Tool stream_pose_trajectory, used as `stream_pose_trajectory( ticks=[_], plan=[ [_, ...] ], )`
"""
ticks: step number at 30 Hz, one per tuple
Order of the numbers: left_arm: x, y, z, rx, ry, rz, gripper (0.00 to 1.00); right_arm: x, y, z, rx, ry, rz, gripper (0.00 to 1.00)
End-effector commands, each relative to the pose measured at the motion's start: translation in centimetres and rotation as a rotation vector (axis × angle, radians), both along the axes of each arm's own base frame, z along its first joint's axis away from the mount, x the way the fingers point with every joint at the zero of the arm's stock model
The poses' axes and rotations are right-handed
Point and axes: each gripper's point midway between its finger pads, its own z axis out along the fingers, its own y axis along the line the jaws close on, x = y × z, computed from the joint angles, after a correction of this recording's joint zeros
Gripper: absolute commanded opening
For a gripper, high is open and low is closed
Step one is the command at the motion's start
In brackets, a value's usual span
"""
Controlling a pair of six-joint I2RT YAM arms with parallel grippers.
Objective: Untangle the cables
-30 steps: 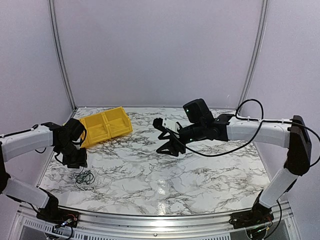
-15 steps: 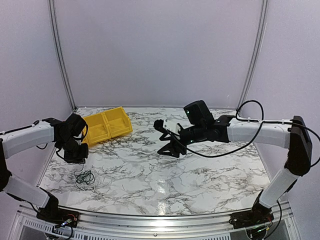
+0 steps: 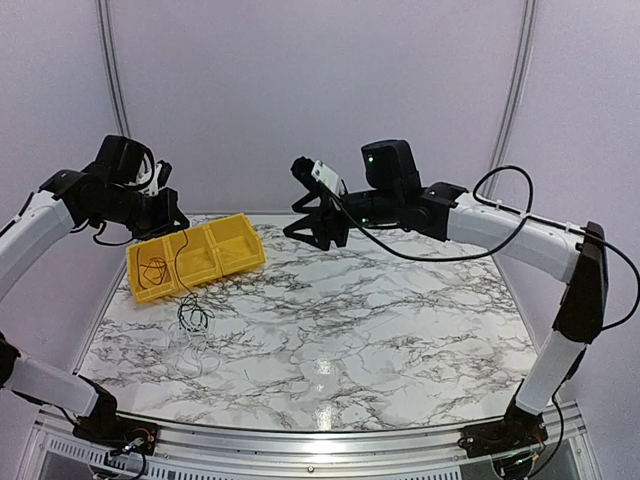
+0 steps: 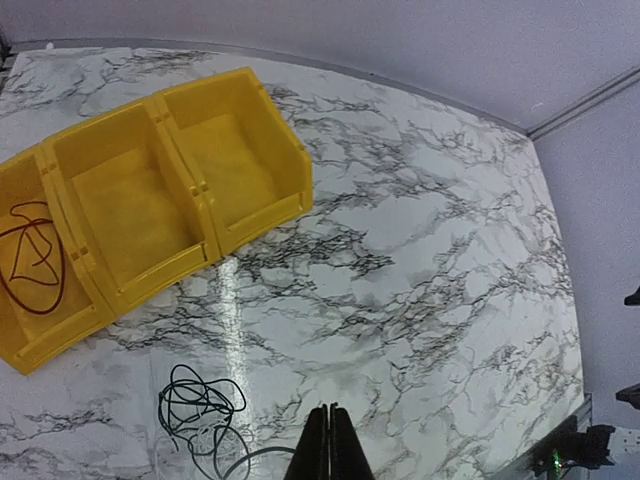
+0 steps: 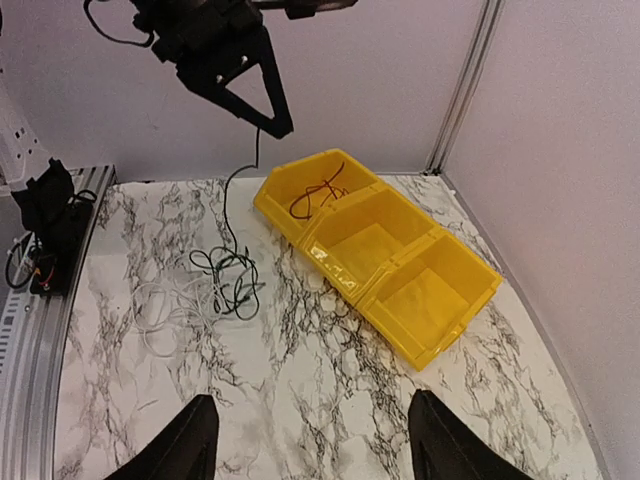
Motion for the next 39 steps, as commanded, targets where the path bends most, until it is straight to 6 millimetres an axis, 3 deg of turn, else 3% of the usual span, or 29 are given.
stream_pose_trajectory(
  ticks=[1, 5, 15, 20, 26, 33, 35, 37, 38, 39],
  plan=[
    [0.3, -3.6, 3.0, -0.182, -0.070, -0.113, 0.00, 0.8, 2.0, 3.3, 0.119, 0.075, -0.004, 0.64],
    [0.9, -5.0, 4.7, -0.288, -0.136, -0.107, 0.00, 1.2, 4.1, 3.5, 0.164, 0.132, 0.022, 0.62],
    [2.0, -7.9, 5.0, -0.440, -0.155, -0.079, 0.00, 0.8, 10.4, -1.4, 0.134, 0.186, 0.048, 0.63],
    [2.1, -8.8, 5.1, -0.463, -0.144, -0.092, 0.00, 3.5, 11.7, -2.0, 0.164, 0.177, -0.074, 0.63],
    [2.1, -9.0, 5.1, -0.476, -0.134, -0.092, 0.00, 4.6, 12.5, -1.1, 0.234, 0.179, -0.105, 0.60],
    [2.0, -9.2, 4.9, -0.478, -0.126, -0.100, 0.00, 5.2, 12.8, 0.7, 0.295, 0.154, -0.118, 0.47],
    [2.1, -9.2, 4.9, -0.477, -0.126, -0.096, 0.00, 5.1, 13.1, 1.1, 0.305, 0.149, -0.093, 0.28],
    [2.2, -9.2, 4.8, -0.474, -0.125, -0.094, 0.00, 4.6, 13.5, 1.2, 0.308, 0.150, -0.060, 0.01],
    [2.3, -9.1, 4.7, -0.469, -0.128, -0.095, 0.02, 4.4, 13.5, 1.2, 0.307, 0.153, -0.050, 0.00],
    [2.3, -9.0, 4.7, -0.457, -0.139, -0.095, 0.11, 4.3, 13.5, 1.3, 0.307, 0.156, -0.046, 0.00]
  ],
)
